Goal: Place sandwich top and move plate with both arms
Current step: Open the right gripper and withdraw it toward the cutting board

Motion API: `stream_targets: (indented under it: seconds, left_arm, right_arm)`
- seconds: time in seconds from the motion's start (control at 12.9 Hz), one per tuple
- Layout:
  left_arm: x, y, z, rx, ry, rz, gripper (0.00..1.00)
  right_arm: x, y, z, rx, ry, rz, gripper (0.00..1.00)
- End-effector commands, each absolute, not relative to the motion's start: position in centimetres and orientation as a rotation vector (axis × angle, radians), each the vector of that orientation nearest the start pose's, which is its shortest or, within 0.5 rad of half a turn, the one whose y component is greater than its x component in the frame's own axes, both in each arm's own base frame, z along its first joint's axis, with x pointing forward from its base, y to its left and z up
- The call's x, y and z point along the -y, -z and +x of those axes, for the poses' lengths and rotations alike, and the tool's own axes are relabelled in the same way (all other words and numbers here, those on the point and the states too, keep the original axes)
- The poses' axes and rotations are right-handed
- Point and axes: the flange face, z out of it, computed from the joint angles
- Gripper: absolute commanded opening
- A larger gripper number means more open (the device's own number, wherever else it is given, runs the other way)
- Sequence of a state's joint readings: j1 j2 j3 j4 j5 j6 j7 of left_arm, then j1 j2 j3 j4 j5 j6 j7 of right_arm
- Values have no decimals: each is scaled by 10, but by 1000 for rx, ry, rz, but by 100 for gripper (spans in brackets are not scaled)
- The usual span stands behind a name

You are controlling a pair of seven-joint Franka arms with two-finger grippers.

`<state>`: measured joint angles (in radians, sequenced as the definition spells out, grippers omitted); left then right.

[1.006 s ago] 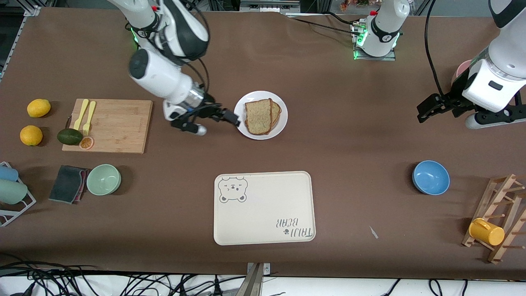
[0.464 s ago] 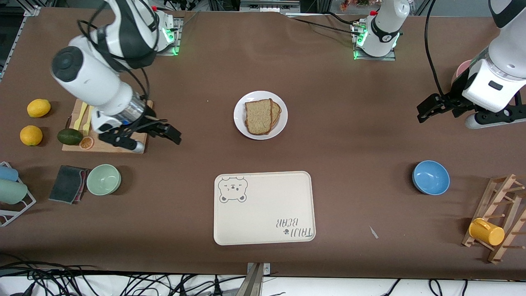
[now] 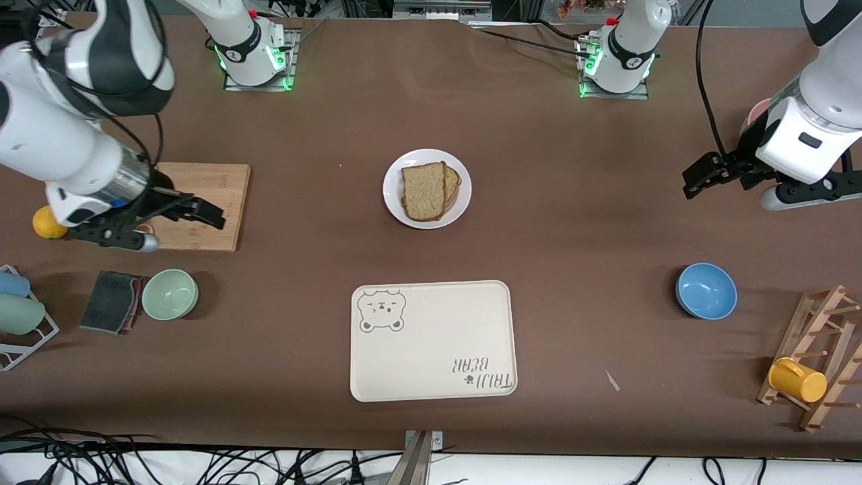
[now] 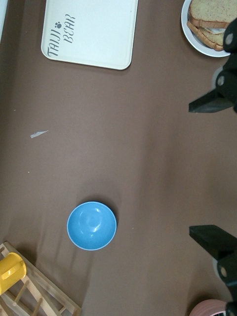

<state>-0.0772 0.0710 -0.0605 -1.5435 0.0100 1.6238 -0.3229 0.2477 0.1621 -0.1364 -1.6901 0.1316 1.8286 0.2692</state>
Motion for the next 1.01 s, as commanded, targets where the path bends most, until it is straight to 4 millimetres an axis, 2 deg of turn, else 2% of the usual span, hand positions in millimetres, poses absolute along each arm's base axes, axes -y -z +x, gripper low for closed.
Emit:
stream_targets:
  seconds: [0.0,0.15,0.39,0.62,0.7,0.85,0.93]
  left_arm:
    - [75,-609,576,274,14,-3105,100]
    - [66,-609,577,226,13,-3107,100]
    - [63,-608,578,200,10,-3109,100]
    - [65,-609,578,203,10,-3117,100]
    - [66,-609,578,203,10,-3119,100]
    - [66,-610,578,208,12,-3119,100]
    - [66,-611,578,208,17,-3119,100]
  right_arm:
    - [-72,-527,600,-258,-108,-3072,100]
    - [-63,-538,599,-224,-106,-3154,100]
    - [-46,-558,593,-262,-122,-3155,100]
    - [-35,-557,577,-293,-273,-3144,100]
    - [-35,-554,576,-295,-288,-3144,100]
    - [-21,-563,564,-323,-271,-3137,100]
    - [-26,-569,557,-311,-255,-3139,100]
